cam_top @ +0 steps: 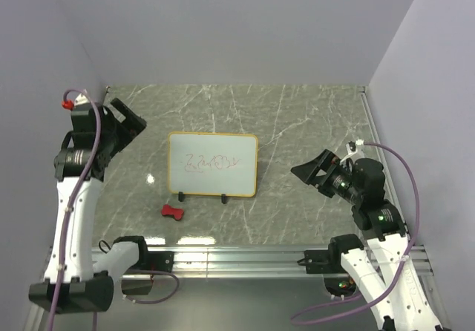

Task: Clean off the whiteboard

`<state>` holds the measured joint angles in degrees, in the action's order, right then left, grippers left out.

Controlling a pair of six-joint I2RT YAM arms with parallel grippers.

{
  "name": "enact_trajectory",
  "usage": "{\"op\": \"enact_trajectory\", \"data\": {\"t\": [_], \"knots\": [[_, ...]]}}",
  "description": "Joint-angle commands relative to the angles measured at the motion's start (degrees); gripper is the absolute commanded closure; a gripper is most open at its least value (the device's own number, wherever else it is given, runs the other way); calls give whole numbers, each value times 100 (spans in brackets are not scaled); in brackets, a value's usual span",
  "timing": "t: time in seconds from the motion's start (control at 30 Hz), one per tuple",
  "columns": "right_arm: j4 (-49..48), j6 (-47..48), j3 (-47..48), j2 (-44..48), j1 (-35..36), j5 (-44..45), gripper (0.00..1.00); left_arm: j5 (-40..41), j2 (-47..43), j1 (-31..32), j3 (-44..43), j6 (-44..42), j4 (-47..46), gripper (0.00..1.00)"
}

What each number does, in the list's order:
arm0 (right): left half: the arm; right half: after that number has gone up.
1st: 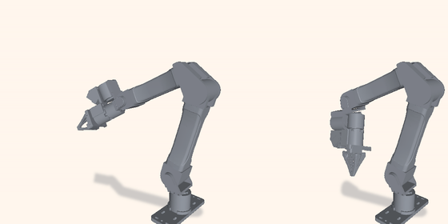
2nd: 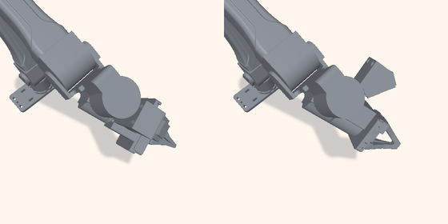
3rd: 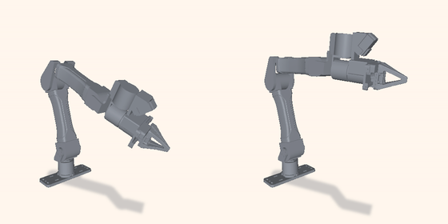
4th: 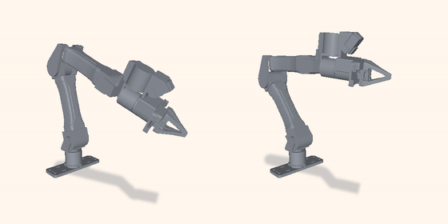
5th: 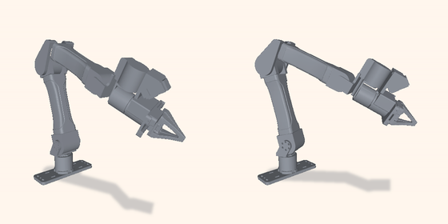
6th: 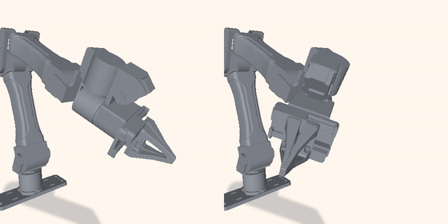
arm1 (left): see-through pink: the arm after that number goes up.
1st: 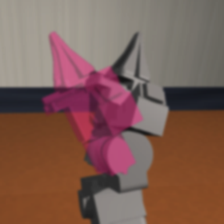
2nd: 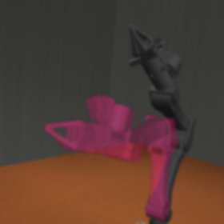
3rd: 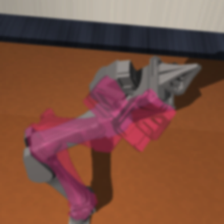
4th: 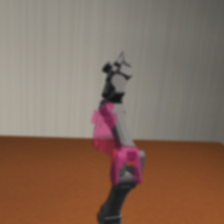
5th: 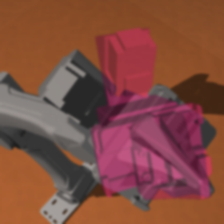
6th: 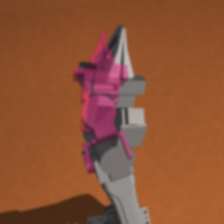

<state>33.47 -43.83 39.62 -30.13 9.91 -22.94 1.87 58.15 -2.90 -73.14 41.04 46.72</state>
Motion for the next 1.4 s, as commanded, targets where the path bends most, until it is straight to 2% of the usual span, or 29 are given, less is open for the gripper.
{"op": "enact_trajectory", "data": {"t": [0.0, 0.07, 0.1, 0.13, 0.23, 0.4, 0.6, 0.83, 1.0, 1.1, 1.37], "knots": [[-105, 93, 203, -177, 46, -228, 1, 340, -523, 105, 343, -36, 732, 0], [149, 357, 458, -326, 107, -89, 1, 384, -612, 166, 783, 176, 917, 1], [272, 462, 807, -396, 142, -18, 1, 445, -595, 184, 897, 316, 1301, 0], [404, 664, 985, -545, 169, 148, 1, 655, -594, 262, 1090, 665, 1461, 1], [660, 876, 1399, -765, 327, 316, 2, 1122, -796, 886, 1425, 1423, 1788, 0], [564, 736, 1155, -916, 336, 89, 5, 1228, -814, 1484, 1777, 2197, 2017, 2], [247, 683, 828, -1038, 459, -176, 7, 1263, -656, 2529, 2260, 3039, 1999, 4], [449, 903, 987, -1030, 556, 44, 7, 1430, 178, 4189, 2621, 4306, 1868, 4], [634, 973, 934, -890, 582, 61, 8, 1474, 320, 4333, 3164, 4772, 1420, 6], [836, 1069, 969, -793, 608, 140, 8, 1562, 267, 4324, 3446, 4948, 1253, 11], [1082, 1167, 960, -722, 626, 150, 8, 1632, 645, 4227, 3781, 4764, 610, 12]]}}
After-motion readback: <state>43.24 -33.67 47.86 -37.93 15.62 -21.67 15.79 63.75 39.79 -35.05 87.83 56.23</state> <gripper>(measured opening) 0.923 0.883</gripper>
